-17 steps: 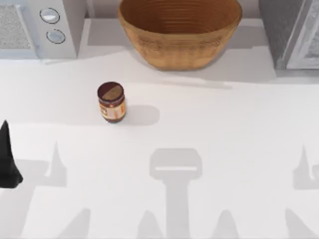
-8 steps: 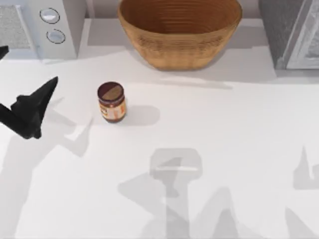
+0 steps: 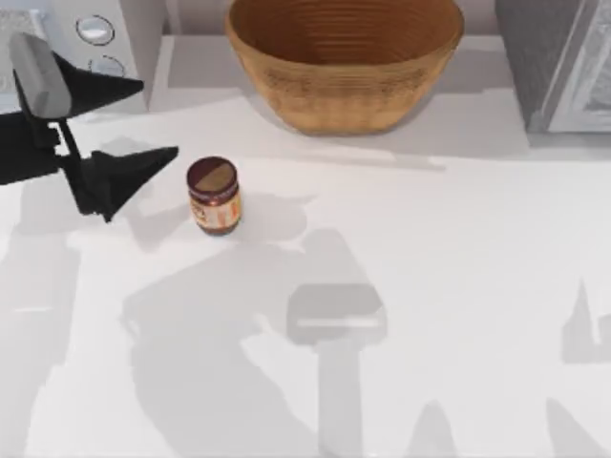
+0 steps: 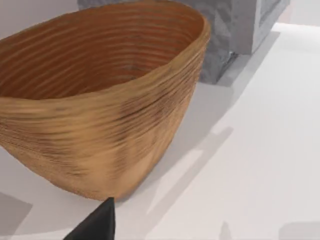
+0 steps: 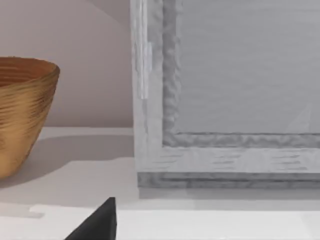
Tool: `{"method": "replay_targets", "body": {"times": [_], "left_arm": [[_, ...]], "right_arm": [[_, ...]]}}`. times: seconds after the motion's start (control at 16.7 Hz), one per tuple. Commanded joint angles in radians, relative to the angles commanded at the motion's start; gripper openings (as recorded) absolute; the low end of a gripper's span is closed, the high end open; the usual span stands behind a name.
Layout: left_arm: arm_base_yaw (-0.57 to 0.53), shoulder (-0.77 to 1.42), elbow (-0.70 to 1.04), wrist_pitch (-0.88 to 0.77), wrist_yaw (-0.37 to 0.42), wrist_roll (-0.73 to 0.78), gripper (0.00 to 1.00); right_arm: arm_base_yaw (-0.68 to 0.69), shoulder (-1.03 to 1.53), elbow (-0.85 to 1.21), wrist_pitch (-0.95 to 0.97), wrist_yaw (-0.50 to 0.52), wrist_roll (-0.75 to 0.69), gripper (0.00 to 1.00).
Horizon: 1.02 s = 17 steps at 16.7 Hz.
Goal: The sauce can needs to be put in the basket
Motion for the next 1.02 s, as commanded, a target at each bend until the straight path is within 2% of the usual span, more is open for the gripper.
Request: {"method": "replay_targets", "body": {"times": [0.24,0.48,0.66,1.02], "left_arm": [[0.013,0.371,0.164,0.102,0.223,0.084,1.0],[0.022,0.588,0.266,0.166,0.361,0.136,1.0],[0.024,0.64,0.292,0.182,0.396,0.149,1.0],[0.019,0.641,0.29,0.193,0.393,0.136,1.0]], "right_arm": [[0.0,0.0,0.0,0.0,0.0,0.0,1.0],[0.0,0.0,0.0,0.0,0.0,0.0,1.0],[0.0,0.0,0.0,0.0,0.0,0.0,1.0],[0.0,0.0,0.0,0.0,0.0,0.0,1.0]]}}
